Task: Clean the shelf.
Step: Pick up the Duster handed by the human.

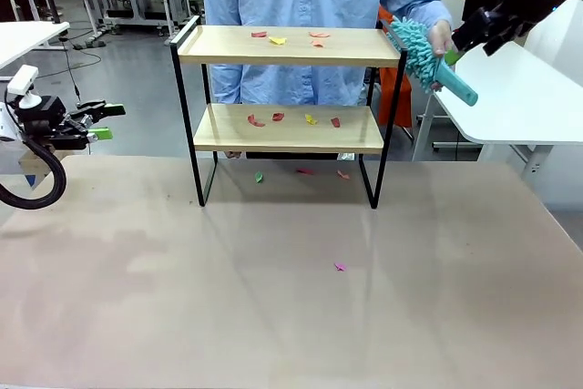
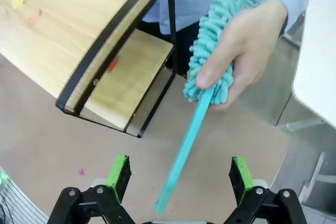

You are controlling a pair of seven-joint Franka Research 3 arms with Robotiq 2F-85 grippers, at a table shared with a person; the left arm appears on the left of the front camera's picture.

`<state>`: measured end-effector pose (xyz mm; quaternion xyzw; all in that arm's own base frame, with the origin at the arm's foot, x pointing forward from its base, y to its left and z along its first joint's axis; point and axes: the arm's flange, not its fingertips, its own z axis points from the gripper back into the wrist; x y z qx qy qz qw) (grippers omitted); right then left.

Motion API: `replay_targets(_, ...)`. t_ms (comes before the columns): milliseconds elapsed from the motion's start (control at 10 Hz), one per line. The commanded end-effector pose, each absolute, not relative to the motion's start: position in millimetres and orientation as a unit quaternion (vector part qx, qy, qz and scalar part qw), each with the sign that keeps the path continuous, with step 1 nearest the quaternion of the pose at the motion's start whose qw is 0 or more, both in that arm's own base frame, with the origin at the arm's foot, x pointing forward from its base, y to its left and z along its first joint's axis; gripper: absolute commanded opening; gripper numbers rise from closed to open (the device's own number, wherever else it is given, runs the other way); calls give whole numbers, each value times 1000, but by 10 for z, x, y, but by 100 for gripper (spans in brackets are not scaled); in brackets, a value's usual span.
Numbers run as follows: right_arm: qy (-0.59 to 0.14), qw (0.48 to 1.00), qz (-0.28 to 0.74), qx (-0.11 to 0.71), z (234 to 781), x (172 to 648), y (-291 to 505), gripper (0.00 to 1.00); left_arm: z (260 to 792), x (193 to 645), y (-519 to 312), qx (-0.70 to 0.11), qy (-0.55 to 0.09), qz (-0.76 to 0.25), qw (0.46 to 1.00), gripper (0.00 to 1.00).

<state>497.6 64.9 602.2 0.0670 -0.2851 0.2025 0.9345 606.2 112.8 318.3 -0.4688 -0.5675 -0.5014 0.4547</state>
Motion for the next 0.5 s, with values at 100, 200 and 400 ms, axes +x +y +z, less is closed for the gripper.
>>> replay_targets(100, -265, 946, 171, 72, 5772, 5029, 720, 100, 3210, 6054, 1131, -465, -571, -504, 451, 100)
replay_targets(200, -261, 949, 163, 66, 5692, 5036, 732, 100, 3210, 6054, 1131, -465, -571, -504, 451, 100)
replay_targets(400, -254, 953, 157, 59, 5589, 5043, 730, 100, 3210, 6054, 1131, -465, -571, -504, 451, 100)
